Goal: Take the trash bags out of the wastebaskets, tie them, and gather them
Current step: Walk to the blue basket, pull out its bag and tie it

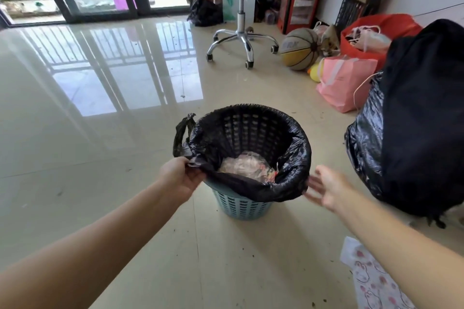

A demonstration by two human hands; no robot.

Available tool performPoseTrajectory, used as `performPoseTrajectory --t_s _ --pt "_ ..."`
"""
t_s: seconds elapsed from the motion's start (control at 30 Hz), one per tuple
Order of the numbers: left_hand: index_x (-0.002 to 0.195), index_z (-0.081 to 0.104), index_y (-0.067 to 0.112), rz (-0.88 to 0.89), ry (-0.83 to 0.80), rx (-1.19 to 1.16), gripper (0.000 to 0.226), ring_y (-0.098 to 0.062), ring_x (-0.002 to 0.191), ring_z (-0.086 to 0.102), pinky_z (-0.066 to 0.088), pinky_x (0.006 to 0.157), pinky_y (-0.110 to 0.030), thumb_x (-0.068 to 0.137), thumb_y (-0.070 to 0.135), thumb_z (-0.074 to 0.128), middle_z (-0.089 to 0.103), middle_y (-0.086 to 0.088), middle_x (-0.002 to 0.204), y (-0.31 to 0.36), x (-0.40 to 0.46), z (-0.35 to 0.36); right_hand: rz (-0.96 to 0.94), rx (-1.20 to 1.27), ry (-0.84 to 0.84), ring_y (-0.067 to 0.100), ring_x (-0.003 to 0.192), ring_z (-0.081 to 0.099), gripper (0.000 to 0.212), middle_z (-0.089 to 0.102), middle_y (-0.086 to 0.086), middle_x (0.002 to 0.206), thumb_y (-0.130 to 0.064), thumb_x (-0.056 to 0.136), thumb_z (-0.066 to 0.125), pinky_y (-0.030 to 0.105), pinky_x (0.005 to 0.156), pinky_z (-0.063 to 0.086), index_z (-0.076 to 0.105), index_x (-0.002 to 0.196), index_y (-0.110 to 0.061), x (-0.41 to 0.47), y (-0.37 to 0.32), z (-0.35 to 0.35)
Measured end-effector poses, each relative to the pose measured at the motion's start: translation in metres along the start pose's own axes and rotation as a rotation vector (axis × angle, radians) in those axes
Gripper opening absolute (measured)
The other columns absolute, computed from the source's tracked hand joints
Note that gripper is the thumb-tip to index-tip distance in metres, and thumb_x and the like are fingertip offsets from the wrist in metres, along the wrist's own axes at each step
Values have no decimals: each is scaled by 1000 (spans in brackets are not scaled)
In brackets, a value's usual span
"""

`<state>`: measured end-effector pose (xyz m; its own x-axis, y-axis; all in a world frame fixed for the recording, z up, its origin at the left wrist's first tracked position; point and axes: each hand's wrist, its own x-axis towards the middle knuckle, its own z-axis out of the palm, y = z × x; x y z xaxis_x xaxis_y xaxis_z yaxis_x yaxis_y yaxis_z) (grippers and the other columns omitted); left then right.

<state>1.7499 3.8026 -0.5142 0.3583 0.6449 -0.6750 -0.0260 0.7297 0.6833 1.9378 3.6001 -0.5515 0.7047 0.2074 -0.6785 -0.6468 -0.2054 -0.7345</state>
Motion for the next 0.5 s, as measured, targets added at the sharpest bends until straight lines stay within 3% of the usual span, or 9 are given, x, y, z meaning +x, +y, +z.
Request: performPoseTrajectory --t_s 0.07,0.13,0.2,0.27,0.33,0.37,0.43,0.5 --pt "76 46 5 10 -50 47 26 -13 29 53 54 67 -36 97 2 30 55 -6 37 -10 -12 14 184 -59 -159 17 74 58 27 60 3 80 -40 94 49 45 67 52 58 83 -16 -4 25 11" --pt "78 47 5 38 -76 94 26 -15 36 55 50 65 -35 99 6 32 55 -10 55 -15 -18 20 257 -5 -283 20 72 63 33 65 5 81 -44 93 49 46 68 55 62 86 -14 -6 37 19" --pt "82 49 4 60 -66 107 22 -16 40 58 52 58 -34 99 7 34 53 -10 68 -14 -16 17 240 97 -258 14 47 62 26 65 3 57 -30 95 50 35 52 58 59 77 -13 -1 34 23" --pt "84 51 4 53 -43 88 19 -18 47 62 55 53 -33 97 6 38 56 -10 73 -10 -10 8 215 218 -167 6 22 40 29 47 -1 32 -9 96 46 18 33 46 49 67 -12 9 30 19" --pt "80 52 7 26 -29 79 16 -18 58 61 54 55 -32 94 7 43 57 -8 74 -6 -3 -3 176 142 -175 3 20 25 36 33 -5 28 2 93 38 10 28 32 39 61 -14 14 24 8" --pt "78 51 8 22 -26 67 15 -18 62 59 52 57 -31 93 8 46 56 -7 73 -5 2 -7 145 36 -200 2 21 24 37 30 -7 29 2 92 36 10 28 31 36 60 -15 13 17 1" --pt "78 51 10 73 -8 47 15 -16 64 55 50 58 -29 93 10 50 54 -6 73 -2 8 -8 51 -145 -219 3 25 27 34 30 -8 32 -2 90 36 16 35 42 38 61 -17 5 -8 -11" --pt "81 54 13 219 -27 100 14 -14 65 52 52 55 -23 94 11 51 53 -3 75 -1 11 -2 -78 -110 -214 6 36 39 29 38 -6 41 -6 89 36 28 53 56 46 65 -18 -2 -39 -22"
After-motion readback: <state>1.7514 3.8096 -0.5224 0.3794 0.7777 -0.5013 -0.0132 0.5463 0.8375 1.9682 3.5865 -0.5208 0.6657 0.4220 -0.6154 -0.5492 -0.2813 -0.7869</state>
